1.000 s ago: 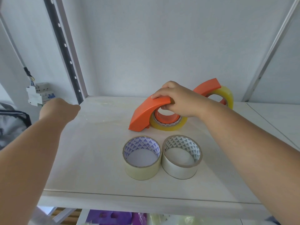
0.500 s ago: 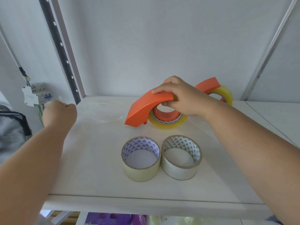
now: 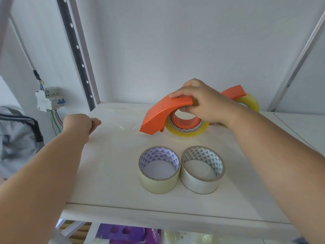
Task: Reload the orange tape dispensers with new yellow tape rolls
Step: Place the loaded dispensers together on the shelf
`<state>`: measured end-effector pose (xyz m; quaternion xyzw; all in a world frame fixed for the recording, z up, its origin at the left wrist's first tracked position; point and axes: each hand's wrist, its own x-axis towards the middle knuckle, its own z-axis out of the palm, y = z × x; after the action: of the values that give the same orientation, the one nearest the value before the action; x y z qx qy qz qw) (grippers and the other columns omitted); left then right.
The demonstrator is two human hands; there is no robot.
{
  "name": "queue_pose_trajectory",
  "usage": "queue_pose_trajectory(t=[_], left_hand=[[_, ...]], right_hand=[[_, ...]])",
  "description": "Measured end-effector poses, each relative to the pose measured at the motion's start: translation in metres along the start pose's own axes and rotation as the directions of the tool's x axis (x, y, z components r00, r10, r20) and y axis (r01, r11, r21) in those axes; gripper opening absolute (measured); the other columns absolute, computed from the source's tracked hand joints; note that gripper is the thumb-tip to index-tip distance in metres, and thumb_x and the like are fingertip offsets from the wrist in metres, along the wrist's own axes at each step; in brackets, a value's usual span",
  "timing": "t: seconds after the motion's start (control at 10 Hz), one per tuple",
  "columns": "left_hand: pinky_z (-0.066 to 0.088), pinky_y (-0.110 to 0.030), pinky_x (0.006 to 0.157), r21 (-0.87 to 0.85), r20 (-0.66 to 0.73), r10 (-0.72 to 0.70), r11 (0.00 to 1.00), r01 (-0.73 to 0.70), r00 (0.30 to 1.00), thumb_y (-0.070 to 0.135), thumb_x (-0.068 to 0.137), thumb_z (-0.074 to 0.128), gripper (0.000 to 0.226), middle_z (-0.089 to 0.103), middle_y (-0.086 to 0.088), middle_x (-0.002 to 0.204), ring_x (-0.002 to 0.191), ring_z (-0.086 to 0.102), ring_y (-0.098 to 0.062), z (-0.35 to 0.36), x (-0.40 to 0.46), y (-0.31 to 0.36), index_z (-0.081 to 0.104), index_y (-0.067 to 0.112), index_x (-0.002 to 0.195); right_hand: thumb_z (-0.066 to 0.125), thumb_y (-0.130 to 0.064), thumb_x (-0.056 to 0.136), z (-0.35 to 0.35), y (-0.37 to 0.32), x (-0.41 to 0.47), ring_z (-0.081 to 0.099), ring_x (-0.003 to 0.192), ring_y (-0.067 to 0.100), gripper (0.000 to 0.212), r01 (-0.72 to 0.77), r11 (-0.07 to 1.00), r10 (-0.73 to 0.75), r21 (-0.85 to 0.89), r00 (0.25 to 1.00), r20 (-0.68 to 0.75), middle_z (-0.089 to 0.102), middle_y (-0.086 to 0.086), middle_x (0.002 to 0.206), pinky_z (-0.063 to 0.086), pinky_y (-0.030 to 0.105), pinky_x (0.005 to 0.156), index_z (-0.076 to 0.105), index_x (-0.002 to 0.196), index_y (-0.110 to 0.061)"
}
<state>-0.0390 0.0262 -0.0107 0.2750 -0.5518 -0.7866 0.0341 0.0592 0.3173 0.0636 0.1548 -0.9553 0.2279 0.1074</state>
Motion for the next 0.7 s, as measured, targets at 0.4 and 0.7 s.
queue_pose_trajectory(t=[0.4, 0.7], left_hand=[[0.039, -0.032, 0.061, 0.795, 0.078, 0.471, 0.502, -0.34, 0.879, 0.005, 0.087, 0.044, 0.027, 0.063, -0.013, 0.095, 0.064, 0.047, -0.018, -0.012, 0.005, -0.014, 0.061, 0.005, 0.109], [0.04, -0.047, 0.093, 0.955, 0.213, 0.671, 0.012, -0.298, 0.71, 0.002, 0.082, 0.064, 0.053, 0.038, -0.03, 0.125, 0.111, 0.042, -0.044, -0.01, 0.007, -0.01, 0.037, -0.001, 0.127]], right_hand=[[0.064, -0.015, 0.087, 0.009, 0.011, -0.005, 0.05, 0.11, 0.013, 0.039, -0.004, 0.998, 0.006, -0.067, 1.0, 0.016, 0.043, -0.003, 0.118, 0.036, 0.024, 0.1, 0.061, 0.122, -0.031], [0.065, -0.023, 0.086, 0.01, 0.007, 0.002, 0.047, 0.117, 0.018, 0.04, -0.027, 0.98, 0.041, -0.195, 0.997, 0.068, 0.047, -0.001, 0.127, 0.036, 0.035, 0.103, 0.059, 0.122, -0.037]])
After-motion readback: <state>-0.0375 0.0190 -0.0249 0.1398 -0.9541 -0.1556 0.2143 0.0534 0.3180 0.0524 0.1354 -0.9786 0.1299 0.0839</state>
